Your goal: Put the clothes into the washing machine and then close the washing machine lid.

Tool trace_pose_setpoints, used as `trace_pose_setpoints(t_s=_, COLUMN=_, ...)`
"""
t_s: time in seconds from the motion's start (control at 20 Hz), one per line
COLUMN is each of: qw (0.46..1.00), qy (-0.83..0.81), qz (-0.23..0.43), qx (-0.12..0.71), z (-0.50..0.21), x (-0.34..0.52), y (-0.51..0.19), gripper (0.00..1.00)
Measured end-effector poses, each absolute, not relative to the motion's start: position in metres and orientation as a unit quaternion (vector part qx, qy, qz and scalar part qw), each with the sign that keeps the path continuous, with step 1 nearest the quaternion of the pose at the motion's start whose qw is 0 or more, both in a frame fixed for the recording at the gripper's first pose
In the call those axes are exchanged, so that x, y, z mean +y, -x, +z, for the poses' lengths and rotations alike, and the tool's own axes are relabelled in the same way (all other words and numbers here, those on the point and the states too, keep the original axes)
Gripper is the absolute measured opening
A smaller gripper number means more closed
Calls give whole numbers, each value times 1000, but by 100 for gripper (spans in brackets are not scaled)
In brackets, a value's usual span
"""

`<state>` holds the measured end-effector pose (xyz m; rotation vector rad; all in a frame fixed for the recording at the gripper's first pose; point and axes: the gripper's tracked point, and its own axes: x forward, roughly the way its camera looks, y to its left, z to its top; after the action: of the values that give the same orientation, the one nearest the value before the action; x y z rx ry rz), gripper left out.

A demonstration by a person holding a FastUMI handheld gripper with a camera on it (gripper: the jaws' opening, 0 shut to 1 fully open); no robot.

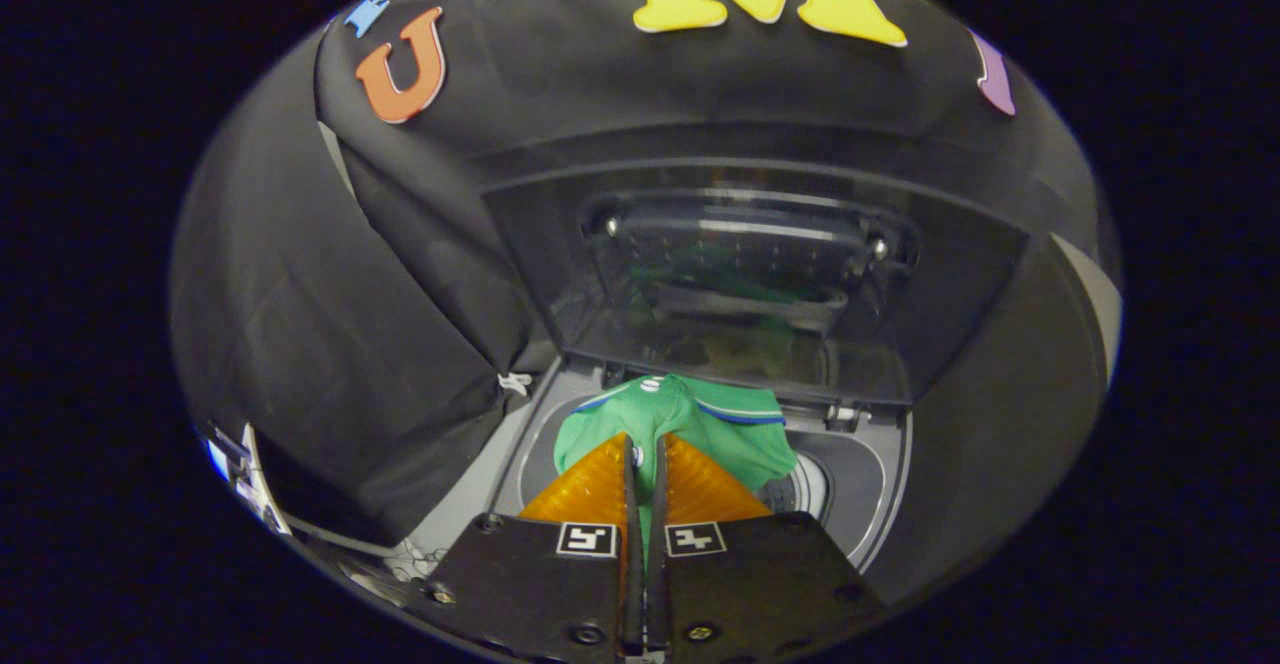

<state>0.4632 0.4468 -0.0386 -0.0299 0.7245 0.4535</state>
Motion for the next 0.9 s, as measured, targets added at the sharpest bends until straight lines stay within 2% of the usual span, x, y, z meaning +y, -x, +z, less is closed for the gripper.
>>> trace_pose_setpoints(t_s=0.45, qw=872, qy=12, qz=170, qx=458, z=-137, x=419, y=-452, gripper=5)
trace_pose_setpoints(t_s=0.9, qw=870, qy=7, qz=141, qx=472, z=-150, x=406, y=-453, gripper=5)
